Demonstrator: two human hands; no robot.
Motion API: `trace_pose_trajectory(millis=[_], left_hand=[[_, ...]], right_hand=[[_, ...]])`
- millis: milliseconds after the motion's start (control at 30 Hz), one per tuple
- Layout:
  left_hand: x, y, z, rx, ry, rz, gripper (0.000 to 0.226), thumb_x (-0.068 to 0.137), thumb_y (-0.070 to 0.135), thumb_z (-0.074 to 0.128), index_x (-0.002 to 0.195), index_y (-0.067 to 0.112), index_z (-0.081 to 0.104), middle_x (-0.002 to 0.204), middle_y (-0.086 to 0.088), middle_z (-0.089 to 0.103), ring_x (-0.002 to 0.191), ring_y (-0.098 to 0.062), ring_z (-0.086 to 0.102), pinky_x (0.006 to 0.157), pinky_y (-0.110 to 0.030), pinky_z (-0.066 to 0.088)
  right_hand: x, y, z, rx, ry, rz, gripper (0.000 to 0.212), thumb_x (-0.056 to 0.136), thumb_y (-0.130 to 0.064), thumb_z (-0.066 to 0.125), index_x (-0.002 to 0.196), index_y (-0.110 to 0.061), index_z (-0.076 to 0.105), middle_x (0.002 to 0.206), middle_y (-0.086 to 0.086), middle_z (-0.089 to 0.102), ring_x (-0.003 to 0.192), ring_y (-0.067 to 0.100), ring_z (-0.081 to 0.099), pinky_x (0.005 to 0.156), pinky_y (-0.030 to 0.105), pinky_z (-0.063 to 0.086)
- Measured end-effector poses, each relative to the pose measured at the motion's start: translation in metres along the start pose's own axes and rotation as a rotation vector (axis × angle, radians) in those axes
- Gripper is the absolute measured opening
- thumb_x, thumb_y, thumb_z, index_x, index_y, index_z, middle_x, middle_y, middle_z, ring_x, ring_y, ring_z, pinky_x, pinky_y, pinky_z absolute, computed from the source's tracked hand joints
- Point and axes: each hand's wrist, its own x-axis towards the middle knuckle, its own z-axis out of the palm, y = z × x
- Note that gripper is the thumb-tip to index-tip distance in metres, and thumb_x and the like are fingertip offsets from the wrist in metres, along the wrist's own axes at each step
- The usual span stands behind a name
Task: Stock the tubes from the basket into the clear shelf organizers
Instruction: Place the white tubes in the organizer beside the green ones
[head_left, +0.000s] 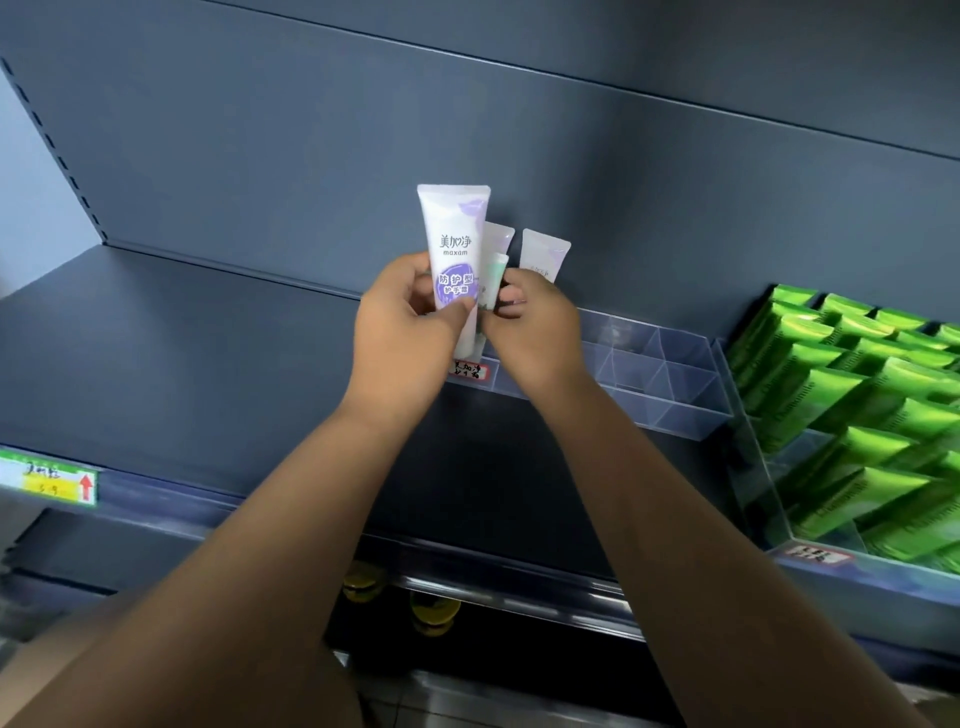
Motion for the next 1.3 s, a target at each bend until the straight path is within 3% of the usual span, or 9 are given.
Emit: trace_pose_trajectory(millis=[100,167,300,467,667,800,1000,1167,1300], left_hand=[[-0.004,0.004,0.011,-0.024,-0.013,-0.017,0.031,0.088,0.011,0.075,0.116,0.021,0.063,0.095,0.004,0.075,0.087,-0.013,0.073,0.073,-0.028,0.060],[-0.006,0.007,0.020,-0.037,-0.026,-0.021,0.030,0.087,0.011,0.077,0.111,0.020,0.062,0.093,0.003,0.075,0.085,-0.013,0.073,0.066,-0.025,0.060],[-0.008,0.011,0.045,-0.053,-0.110,0.024,0.029,0.086,0.008,0.078,0.108,0.019,0.063,0.092,0.003,0.076,0.086,-0.013,0.073,0.072,-0.029,0.059],[-0.004,0.004,0.085,-0.040,-0.194,0.129,0.028,0.090,0.009,0.074,0.109,0.023,0.061,0.107,0.008,0.075,0.099,-0.008,0.071,0.089,-0.032,0.059],[0.013,-0.001,0.128,0.040,-0.251,0.184,0.028,0.094,0.006,0.062,0.119,0.018,0.068,0.120,0.001,0.066,0.098,-0.005,0.068,0.087,-0.022,0.056],[0.018,-0.006,0.143,0.100,-0.306,0.130,0.031,0.094,0.004,0.061,0.121,0.017,0.068,0.100,0.012,0.070,0.086,0.007,0.066,0.077,-0.014,0.052],[0.025,-0.016,0.133,0.121,-0.349,0.032,0.039,0.091,0.005,0.061,0.126,0.023,0.064,0.108,0.008,0.073,0.097,-0.004,0.068,0.087,-0.026,0.058],[0.028,-0.016,0.129,0.164,-0.387,-0.003,0.041,0.092,0.002,0.058,0.128,0.018,0.067,0.110,0.004,0.072,0.099,-0.012,0.068,0.073,-0.013,0.054],[0.028,-0.019,0.130,0.277,-0.371,-0.034,0.032,0.090,0.007,0.054,0.116,0.014,0.071,0.107,-0.002,0.074,0.099,-0.021,0.067,0.082,-0.031,0.056]], right_hand=[[-0.012,-0.001,-0.018,0.069,0.105,-0.006,0.036,0.089,-0.016,0.072,0.124,-0.017,0.066,0.120,-0.001,0.068,0.104,0.011,0.065,0.093,0.034,0.056],[-0.023,-0.005,-0.035,0.270,0.159,-0.073,0.029,0.096,-0.006,0.060,0.120,-0.018,0.069,0.115,-0.003,0.072,0.104,0.011,0.067,0.096,0.037,0.055],[-0.034,-0.010,-0.070,0.515,0.106,-0.083,0.025,0.097,-0.004,0.058,0.117,-0.011,0.071,0.110,0.003,0.075,0.099,0.021,0.071,0.087,0.040,0.060],[-0.019,0.009,-0.093,0.343,0.158,-0.027,0.025,0.091,-0.009,0.067,0.114,-0.017,0.072,0.102,-0.006,0.077,0.093,0.013,0.072,0.086,0.039,0.060],[-0.002,0.038,-0.107,0.321,0.296,0.021,0.025,0.088,-0.008,0.065,0.108,-0.019,0.073,0.097,-0.006,0.077,0.090,0.011,0.073,0.085,0.041,0.060],[0.009,0.057,-0.106,0.243,0.293,0.070,0.021,0.087,-0.014,0.067,0.104,-0.025,0.075,0.094,-0.010,0.077,0.087,0.005,0.073,0.084,0.038,0.060],[0.021,0.067,-0.094,0.155,0.253,0.109,0.022,0.089,-0.012,0.069,0.108,-0.019,0.077,0.092,-0.014,0.073,0.079,-0.008,0.066,0.063,0.004,0.045],[0.029,0.073,-0.087,0.078,0.197,0.134,0.023,0.086,-0.015,0.071,0.107,-0.021,0.077,0.096,-0.010,0.076,0.083,0.000,0.068,0.056,0.003,0.042],[0.031,0.078,-0.085,0.007,0.167,0.140,0.022,0.084,-0.016,0.073,0.104,-0.023,0.079,0.095,-0.011,0.077,0.081,-0.003,0.068,0.059,0.004,0.044]])
